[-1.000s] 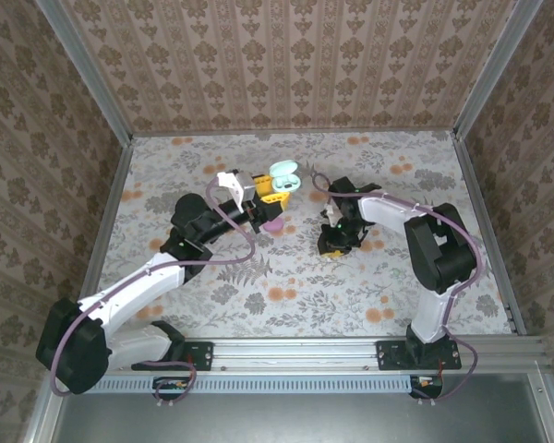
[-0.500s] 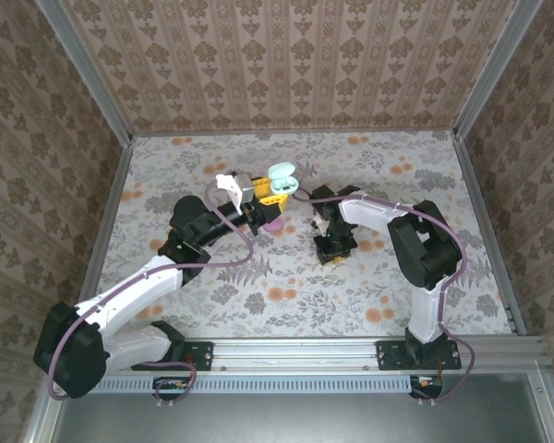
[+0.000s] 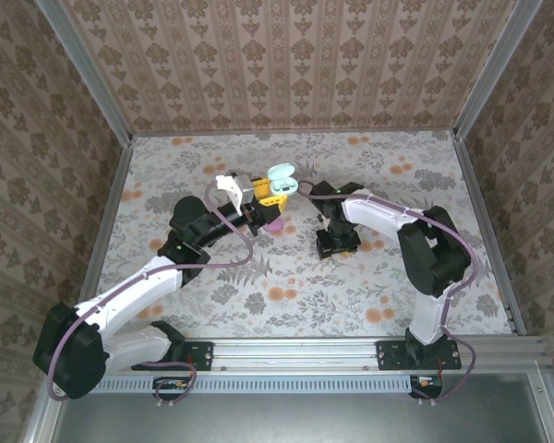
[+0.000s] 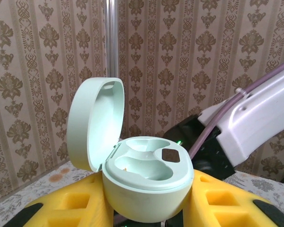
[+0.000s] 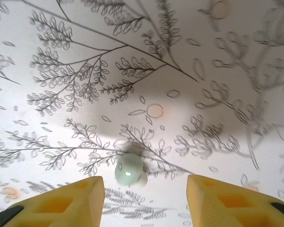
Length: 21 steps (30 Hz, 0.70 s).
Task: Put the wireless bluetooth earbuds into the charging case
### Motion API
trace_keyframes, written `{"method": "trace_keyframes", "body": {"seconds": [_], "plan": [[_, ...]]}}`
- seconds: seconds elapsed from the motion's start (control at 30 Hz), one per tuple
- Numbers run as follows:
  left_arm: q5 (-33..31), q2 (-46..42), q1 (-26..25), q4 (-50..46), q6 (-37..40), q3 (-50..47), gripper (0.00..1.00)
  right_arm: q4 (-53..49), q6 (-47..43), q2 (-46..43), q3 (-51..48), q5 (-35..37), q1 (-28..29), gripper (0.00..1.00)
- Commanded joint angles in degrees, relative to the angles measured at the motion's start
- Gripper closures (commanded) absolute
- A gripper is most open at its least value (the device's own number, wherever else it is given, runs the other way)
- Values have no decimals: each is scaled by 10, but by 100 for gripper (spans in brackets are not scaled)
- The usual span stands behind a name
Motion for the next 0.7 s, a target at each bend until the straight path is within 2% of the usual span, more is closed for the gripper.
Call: {"method": "trace_keyframes", "body": {"seconds": [0.0, 0.2, 0.67], "plan": [[-1, -11, -3, 12, 10, -5, 64, -24, 99, -22, -9, 1, 6, 53], [2, -11, -2, 13, 10, -5, 64, -10, 148, -15, -18, -7, 26, 60], [2, -7, 0, 11, 6, 0, 64, 13, 159, 18, -23, -12, 39, 63]]}}
